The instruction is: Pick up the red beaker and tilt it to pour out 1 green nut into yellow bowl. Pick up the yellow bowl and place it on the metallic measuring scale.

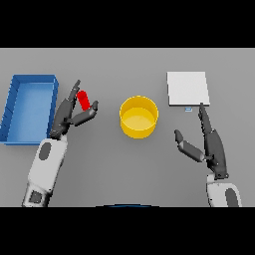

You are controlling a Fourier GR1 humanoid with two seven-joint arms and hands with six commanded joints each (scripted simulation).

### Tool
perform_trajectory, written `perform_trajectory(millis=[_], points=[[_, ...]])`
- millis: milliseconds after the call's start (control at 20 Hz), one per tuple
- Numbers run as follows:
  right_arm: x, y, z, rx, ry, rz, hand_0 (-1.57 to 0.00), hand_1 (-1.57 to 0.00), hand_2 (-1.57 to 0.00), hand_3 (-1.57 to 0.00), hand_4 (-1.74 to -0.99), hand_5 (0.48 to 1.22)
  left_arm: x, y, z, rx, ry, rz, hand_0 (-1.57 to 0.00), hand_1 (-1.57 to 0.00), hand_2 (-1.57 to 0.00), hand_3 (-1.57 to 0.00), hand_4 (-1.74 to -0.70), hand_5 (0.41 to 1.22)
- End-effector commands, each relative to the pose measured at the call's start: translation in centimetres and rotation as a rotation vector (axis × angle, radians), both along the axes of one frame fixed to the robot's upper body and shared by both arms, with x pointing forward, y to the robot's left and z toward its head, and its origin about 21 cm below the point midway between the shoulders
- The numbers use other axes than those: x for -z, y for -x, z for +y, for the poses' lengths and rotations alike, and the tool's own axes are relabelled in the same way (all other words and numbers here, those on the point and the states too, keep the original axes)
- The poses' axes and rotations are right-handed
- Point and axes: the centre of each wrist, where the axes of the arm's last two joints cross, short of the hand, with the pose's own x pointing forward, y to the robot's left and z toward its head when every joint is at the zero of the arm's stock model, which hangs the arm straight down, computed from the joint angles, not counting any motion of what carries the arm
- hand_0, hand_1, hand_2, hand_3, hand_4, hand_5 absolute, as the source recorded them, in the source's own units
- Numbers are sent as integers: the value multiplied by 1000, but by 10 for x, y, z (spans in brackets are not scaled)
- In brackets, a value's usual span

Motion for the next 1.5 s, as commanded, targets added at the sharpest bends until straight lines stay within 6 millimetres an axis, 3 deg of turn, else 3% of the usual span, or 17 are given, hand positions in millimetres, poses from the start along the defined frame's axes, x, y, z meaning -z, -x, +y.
perform_trajectory(millis=[0,450,500,600,700,850,900,1050,1250,1450], points=[[-1,-1,3,-11,-13,4,1,1,1,1,-1269,643,2,-2,-4,1,1,7,1,1,1,1,-1290,684],[-2,-2,-1,7,-8,10,1,1,1,1,-1261,641,11,-22,-10,0,57,-8,1,1,0,1,-1348,704],[-2,-1,-4,7,-7,9,1,1,1,1,-1259,642,11,-23,-11,-9,75,-21,1,-26,-67,-31,-1378,724],[-3,1,1,3,-6,-6,1,1,1,1,-1258,644,11,-26,-15,-30,113,-15,-285,-328,-364,-292,-1449,783],[-3,1,-2,15,-4,4,1,1,1,1,-1255,644,9,-29,-16,-50,92,-4,-662,-699,-733,-724,-1500,941],[-2,2,-1,18,-5,8,1,1,1,1,-1252,644,4,-36,-21,-27,48,2,-1106,-1125,-1142,-974,-1603,1078],[-1,3,-1,14,-7,14,1,1,1,1,-1250,643,7,-33,-23,-10,44,-5,-1199,-1214,-1228,-1093,-1571,1106],[-1,1,0,19,-10,14,1,1,1,1,-1257,645,7,-31,-25,-8,46,4,-1380,-1388,-1395,-1326,-1505,1162],[-1,0,0,15,-16,7,1,1,1,1,-1262,646,3,-33,-29,-46,107,-49,-1493,-1496,-1499,-1471,-1644,1132],[-1,4,-2,16,3,-12,1,1,1,1,-1259,649,-19,-36,-26,-65,113,-124,-1539,-1540,-1542,-1530,-1701,1114]])
